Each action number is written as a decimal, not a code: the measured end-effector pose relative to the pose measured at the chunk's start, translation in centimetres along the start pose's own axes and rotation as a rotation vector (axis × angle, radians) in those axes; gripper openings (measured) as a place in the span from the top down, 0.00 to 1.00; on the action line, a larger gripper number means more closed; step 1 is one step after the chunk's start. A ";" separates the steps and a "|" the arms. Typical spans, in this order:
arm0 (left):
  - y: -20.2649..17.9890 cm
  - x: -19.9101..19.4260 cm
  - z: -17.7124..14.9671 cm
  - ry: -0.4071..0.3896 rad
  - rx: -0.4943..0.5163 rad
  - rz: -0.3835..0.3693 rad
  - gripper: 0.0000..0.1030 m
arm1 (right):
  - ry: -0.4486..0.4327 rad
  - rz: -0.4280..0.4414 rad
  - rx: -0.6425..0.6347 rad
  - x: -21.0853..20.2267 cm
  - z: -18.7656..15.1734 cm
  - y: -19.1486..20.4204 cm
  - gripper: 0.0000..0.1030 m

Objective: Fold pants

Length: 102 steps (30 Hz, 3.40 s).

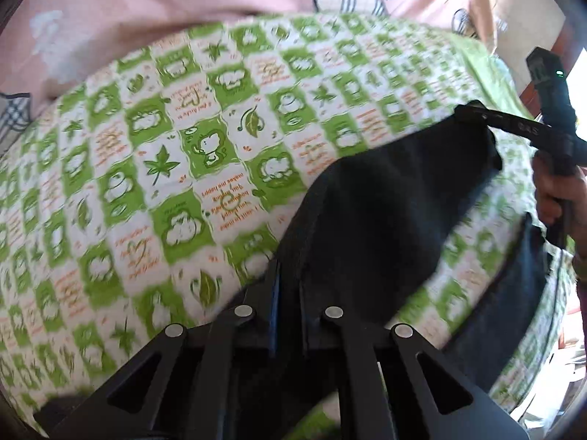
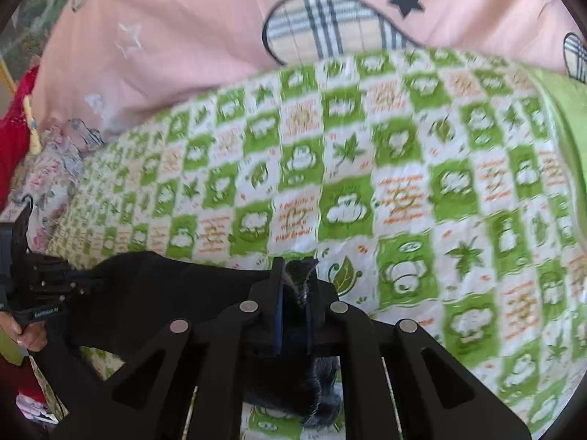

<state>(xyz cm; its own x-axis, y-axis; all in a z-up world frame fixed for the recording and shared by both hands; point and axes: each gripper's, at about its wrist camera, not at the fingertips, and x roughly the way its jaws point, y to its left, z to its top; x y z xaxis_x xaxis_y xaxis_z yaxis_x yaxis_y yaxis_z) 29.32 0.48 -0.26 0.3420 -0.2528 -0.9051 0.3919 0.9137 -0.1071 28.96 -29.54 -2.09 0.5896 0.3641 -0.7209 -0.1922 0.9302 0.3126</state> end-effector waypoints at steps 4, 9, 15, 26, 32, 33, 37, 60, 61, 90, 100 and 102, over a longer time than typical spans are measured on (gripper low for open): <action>-1.7 -3.3 -2.5 -0.036 -0.003 -0.038 0.95 | -0.049 0.023 -0.033 -2.6 -0.1 -0.7 0.91; -4.7 -4.7 -5.5 -0.047 0.053 -0.024 0.95 | -0.078 0.085 -0.105 -5.3 -1.8 -0.8 0.91; -4.9 -5.4 -2.9 -0.105 0.148 0.097 0.80 | -0.078 0.098 -0.139 -6.9 -4.2 -0.3 0.91; -2.6 2.0 1.4 0.065 0.276 0.195 0.93 | -0.097 0.142 -0.137 -8.0 -6.0 -0.4 0.91; -3.3 -1.5 -1.0 -0.010 0.244 0.133 0.97 | -0.114 0.097 -0.142 -7.8 -5.7 -0.7 0.91; -3.8 -2.7 -1.7 -0.030 0.242 0.122 0.97 | -0.120 0.086 -0.137 -7.8 -5.5 -0.8 0.91; -6.6 -5.7 -5.2 -0.070 0.236 0.075 0.97 | -0.180 0.071 -0.123 -8.7 -5.1 -1.0 0.91; -14.1 -6.0 -17.8 -0.075 0.217 -0.025 0.97 | -0.070 0.037 -0.249 -13.2 -19.1 -1.4 0.91; -14.2 -5.7 -18.1 -0.071 0.215 -0.024 0.97 | -0.070 0.035 -0.248 -13.2 -19.1 -1.4 0.91; -2.3 -11.8 -22.0 -0.034 -0.389 0.032 0.37 | -0.153 0.332 -0.120 -13.5 -22.7 11.7 0.57; 7.3 -11.8 -15.4 0.149 -0.570 0.142 0.35 | -0.044 0.494 -0.220 -8.3 -21.4 21.1 0.57; 9.4 -10.3 -14.2 0.221 -0.608 0.183 0.35 | -0.010 0.520 -0.254 -6.9 -21.3 23.2 0.57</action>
<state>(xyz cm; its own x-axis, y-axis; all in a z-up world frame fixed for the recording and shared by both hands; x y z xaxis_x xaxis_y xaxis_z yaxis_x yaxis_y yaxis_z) 17.32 16.17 2.24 0.1493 -0.0647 -0.9867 -0.2286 0.9686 -0.0981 3.70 -9.52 -3.09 0.3746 0.7771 -0.5058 -0.6401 0.6114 0.4653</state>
